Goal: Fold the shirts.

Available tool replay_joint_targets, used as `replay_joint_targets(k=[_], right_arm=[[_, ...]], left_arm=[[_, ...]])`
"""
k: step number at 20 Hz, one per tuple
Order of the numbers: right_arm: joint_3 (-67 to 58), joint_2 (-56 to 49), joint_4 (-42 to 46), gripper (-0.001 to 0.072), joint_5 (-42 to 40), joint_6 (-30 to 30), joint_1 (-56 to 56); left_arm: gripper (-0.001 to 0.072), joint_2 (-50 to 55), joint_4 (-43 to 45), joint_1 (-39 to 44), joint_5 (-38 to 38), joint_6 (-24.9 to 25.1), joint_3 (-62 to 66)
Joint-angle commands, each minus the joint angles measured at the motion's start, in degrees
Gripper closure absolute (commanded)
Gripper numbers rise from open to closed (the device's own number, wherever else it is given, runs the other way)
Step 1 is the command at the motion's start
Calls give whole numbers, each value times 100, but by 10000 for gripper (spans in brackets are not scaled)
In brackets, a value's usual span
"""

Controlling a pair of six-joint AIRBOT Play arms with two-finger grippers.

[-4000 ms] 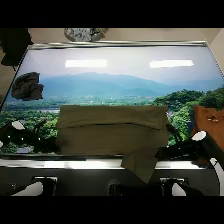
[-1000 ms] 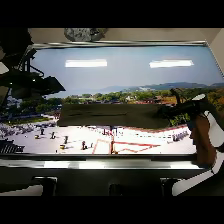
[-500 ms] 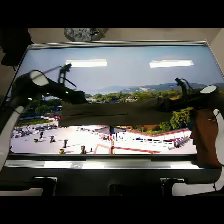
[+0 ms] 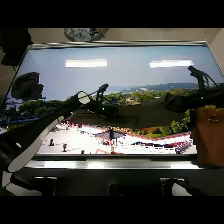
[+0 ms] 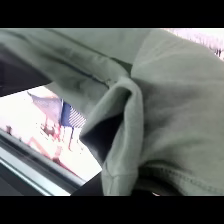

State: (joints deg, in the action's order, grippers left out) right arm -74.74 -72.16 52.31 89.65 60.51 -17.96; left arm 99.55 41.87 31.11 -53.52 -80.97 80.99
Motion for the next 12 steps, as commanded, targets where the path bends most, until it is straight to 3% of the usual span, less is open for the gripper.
replay_joint_targets(k=[1, 7, 12], right_arm=[[-7, 522, 398, 671, 264, 216, -2], [-50, 868, 387, 671, 378, 514, -2], [-212, 1309, 304, 671, 669, 796, -2]], left_arm=[[676, 201, -446, 297, 332, -2, 11], [677, 328, -887, 745, 675, -4, 31], [677, 966, -1921, 1134, 892, -2, 616]])
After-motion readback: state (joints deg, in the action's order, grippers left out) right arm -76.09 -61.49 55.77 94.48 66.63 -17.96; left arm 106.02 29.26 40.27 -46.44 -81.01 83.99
